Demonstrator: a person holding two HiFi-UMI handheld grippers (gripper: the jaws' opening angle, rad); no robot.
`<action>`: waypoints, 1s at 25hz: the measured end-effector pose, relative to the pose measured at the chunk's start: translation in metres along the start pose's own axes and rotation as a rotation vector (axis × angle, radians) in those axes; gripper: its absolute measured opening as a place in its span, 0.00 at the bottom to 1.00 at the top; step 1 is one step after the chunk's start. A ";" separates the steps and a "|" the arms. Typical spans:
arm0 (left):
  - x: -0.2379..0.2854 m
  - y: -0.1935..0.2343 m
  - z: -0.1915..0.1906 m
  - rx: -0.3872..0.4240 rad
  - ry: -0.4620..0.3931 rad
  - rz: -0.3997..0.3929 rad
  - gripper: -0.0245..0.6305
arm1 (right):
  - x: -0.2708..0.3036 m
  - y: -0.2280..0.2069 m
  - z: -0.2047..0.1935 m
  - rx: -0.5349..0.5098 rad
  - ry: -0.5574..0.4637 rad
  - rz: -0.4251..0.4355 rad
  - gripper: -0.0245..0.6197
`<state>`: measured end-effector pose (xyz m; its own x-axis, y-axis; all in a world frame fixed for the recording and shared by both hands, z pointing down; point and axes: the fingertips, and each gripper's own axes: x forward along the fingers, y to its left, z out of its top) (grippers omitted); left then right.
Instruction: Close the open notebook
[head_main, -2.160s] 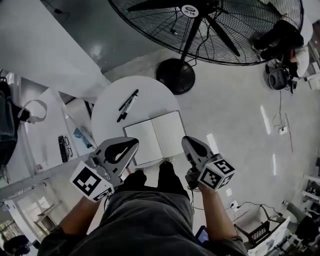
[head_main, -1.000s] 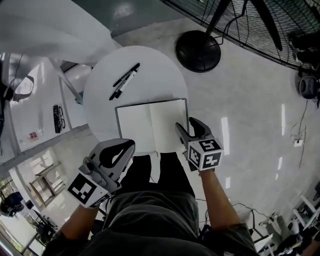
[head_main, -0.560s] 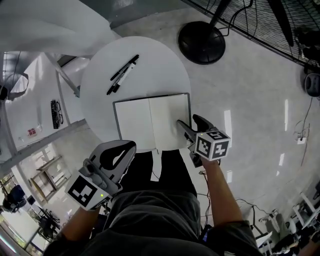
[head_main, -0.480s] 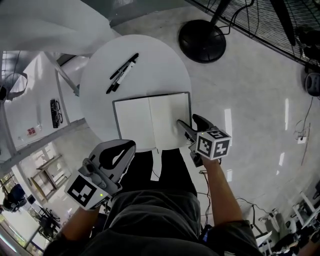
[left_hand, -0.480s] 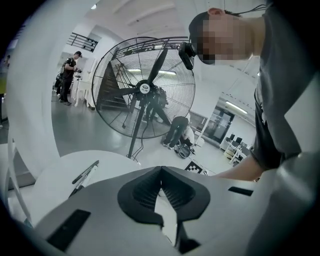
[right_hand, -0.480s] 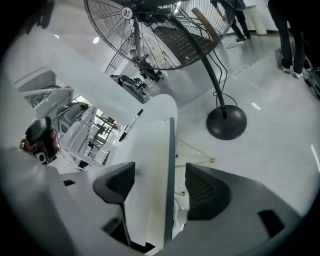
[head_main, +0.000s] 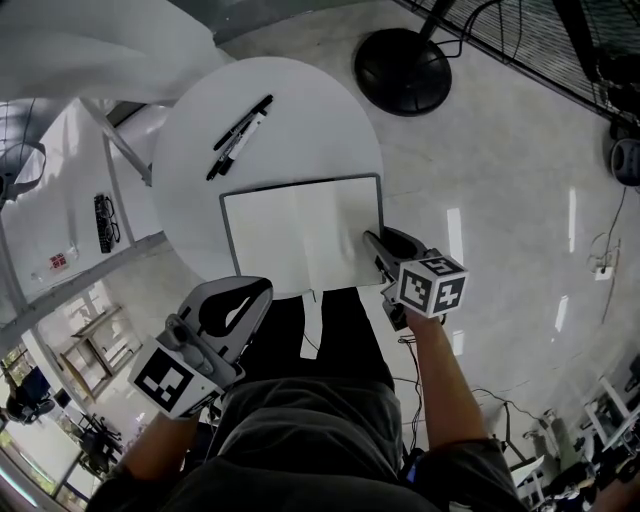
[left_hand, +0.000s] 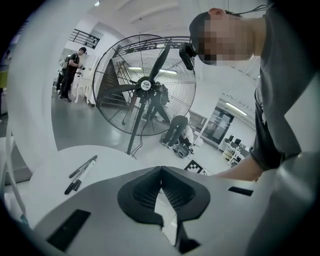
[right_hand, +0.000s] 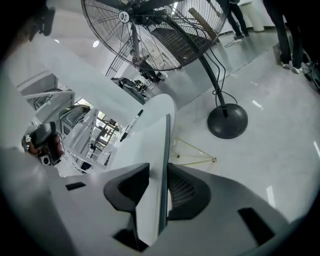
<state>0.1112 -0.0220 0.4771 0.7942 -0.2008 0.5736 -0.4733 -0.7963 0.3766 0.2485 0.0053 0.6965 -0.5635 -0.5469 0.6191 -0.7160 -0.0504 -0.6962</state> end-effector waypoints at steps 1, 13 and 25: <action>-0.001 0.000 0.000 0.000 -0.002 -0.001 0.06 | -0.001 0.000 0.000 -0.007 -0.003 -0.006 0.22; -0.031 -0.002 0.009 0.009 -0.067 -0.010 0.06 | -0.024 0.036 0.016 -0.066 -0.064 -0.033 0.10; -0.087 0.009 0.040 0.053 -0.298 -0.018 0.06 | -0.039 0.102 0.024 -0.122 -0.092 -0.046 0.09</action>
<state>0.0530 -0.0343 0.4012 0.8830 -0.3382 0.3255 -0.4433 -0.8287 0.3416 0.2069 0.0013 0.5928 -0.4927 -0.6208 0.6097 -0.7880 0.0211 -0.6153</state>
